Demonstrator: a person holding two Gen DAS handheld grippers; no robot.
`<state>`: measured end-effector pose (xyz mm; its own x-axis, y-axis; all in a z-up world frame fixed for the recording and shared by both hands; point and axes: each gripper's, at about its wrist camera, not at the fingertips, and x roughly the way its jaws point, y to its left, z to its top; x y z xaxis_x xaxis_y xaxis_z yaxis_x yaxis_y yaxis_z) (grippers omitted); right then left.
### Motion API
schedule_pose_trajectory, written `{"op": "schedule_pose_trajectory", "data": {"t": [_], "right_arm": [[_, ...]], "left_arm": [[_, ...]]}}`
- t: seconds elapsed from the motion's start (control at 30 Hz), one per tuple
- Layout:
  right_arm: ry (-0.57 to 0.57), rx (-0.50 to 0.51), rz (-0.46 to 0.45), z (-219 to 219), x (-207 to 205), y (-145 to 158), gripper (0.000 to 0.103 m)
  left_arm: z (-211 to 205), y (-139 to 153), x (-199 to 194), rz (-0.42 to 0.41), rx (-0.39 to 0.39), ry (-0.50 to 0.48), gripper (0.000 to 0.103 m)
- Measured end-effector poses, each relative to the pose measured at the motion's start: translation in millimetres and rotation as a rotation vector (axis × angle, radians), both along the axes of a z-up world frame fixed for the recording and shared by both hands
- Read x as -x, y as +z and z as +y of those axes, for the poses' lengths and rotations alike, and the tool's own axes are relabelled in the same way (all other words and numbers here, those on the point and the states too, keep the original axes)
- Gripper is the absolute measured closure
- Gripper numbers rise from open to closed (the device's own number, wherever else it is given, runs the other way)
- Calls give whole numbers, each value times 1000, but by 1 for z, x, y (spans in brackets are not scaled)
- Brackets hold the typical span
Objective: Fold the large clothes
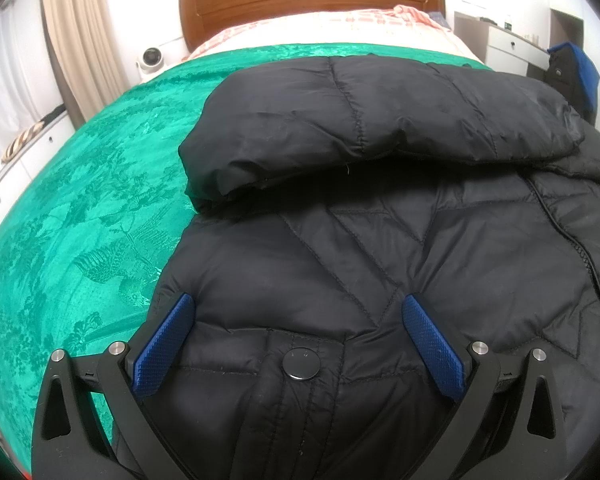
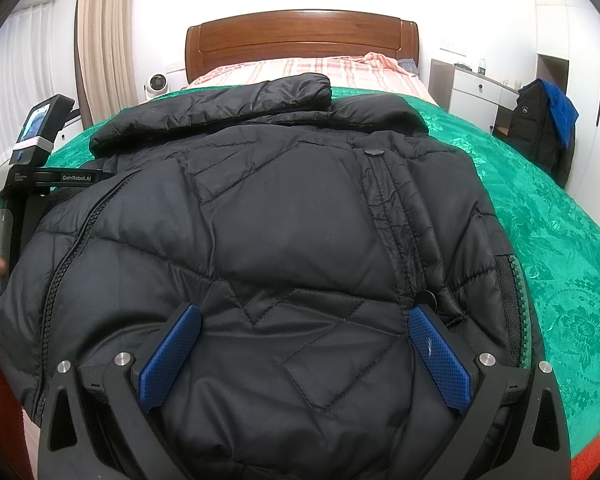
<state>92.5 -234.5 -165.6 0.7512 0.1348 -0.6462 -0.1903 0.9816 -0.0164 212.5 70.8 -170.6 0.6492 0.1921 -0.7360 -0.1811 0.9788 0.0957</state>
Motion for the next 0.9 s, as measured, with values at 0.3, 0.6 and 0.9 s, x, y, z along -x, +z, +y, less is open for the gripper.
{"op": "schedule_pose_trajectory", "data": {"t": [0.3, 0.6, 0.9], "right_arm": [[3, -5, 2, -1, 0, 0, 0], [7, -6, 4, -1, 0, 1, 0], [19, -69, 76, -9, -5, 14, 1]], "left_arm": [[0, 0, 0, 8, 7, 0, 0], [16, 14, -5, 173, 140, -65, 1], [94, 68, 118, 89, 458, -112, 0]]}}
